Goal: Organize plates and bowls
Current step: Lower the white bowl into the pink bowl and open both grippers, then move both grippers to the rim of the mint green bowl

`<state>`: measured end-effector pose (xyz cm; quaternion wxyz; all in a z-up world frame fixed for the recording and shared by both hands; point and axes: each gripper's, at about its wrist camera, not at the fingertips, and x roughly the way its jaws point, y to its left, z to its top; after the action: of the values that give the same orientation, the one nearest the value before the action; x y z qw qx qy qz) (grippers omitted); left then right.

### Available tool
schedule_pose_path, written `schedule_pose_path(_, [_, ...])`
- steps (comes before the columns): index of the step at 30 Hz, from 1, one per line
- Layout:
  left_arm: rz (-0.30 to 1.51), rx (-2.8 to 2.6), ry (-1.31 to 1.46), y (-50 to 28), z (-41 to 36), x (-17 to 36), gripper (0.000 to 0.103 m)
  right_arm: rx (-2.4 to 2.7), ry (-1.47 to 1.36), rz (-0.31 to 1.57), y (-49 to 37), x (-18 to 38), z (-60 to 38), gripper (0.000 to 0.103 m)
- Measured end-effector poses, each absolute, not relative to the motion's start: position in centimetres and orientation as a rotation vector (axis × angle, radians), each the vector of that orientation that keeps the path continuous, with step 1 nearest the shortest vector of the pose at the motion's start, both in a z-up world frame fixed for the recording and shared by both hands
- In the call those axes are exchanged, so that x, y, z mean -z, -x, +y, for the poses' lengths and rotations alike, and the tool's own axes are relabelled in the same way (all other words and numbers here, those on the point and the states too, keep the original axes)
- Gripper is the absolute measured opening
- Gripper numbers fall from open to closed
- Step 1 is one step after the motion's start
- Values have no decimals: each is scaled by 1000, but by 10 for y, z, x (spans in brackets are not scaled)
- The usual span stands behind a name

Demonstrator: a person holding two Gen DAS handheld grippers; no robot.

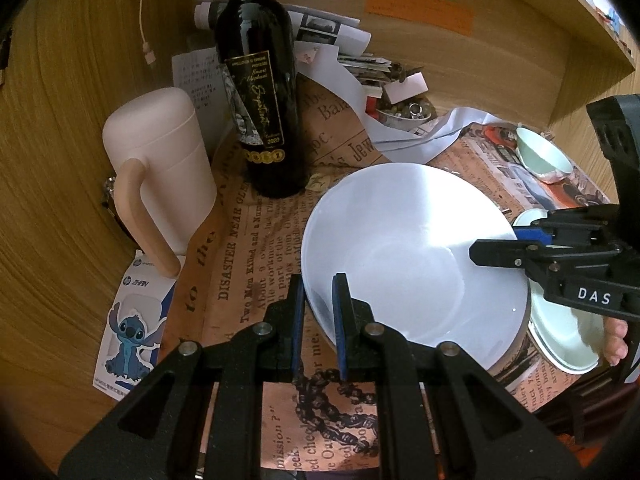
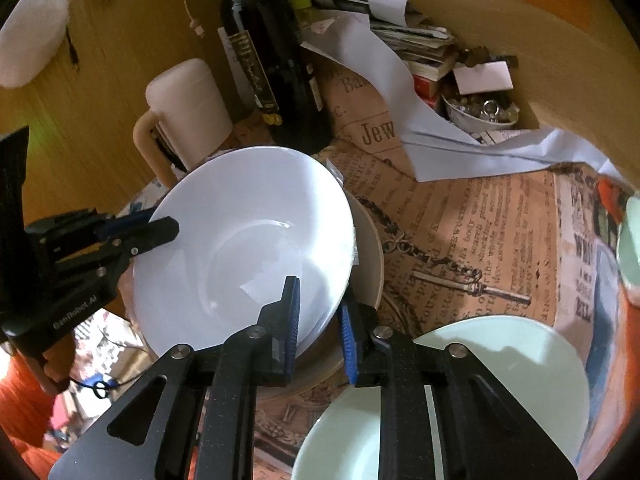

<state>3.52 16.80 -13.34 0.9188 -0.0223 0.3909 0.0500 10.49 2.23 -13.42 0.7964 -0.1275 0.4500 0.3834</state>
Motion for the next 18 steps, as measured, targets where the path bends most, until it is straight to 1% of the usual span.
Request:
schedule_pose_path(3, [820, -99, 65, -37, 171, 134, 13, -828, 274, 981, -107, 134, 21, 23])
schedule_pose_path(5, [830, -100, 72, -38, 171, 135, 13, -854, 247, 1009, -110, 133, 19, 30])
schedule_pose_path(8, [840, -103, 75, -39, 171, 136, 13, -869, 249, 1032, -111, 131, 21, 36])
schedule_pose_path(12, [824, -106, 77, -37, 169, 128, 13, -871, 278, 1015, -106, 126, 21, 37])
schedule_pose_path(13, [819, -106, 77, -38, 169, 126, 16, -869, 276, 1010, -106, 125, 20, 37])
schedule_pose_path(15, [802, -106, 84, -38, 168, 118, 30, -872, 256, 1006, -107, 121, 15, 39])
schedule_pose_path(16, [787, -107, 90, -37, 166, 114, 44, -873, 242, 1006, -109, 119, 11, 46])
schedule_pose_path(17, [766, -110, 95, -36, 165, 110, 54, -866, 233, 995, -109, 116, 8, 59])
schedule_pose_path(18, [740, -115, 92, -35, 162, 104, 57, -850, 221, 968, -110, 112, 2, 64])
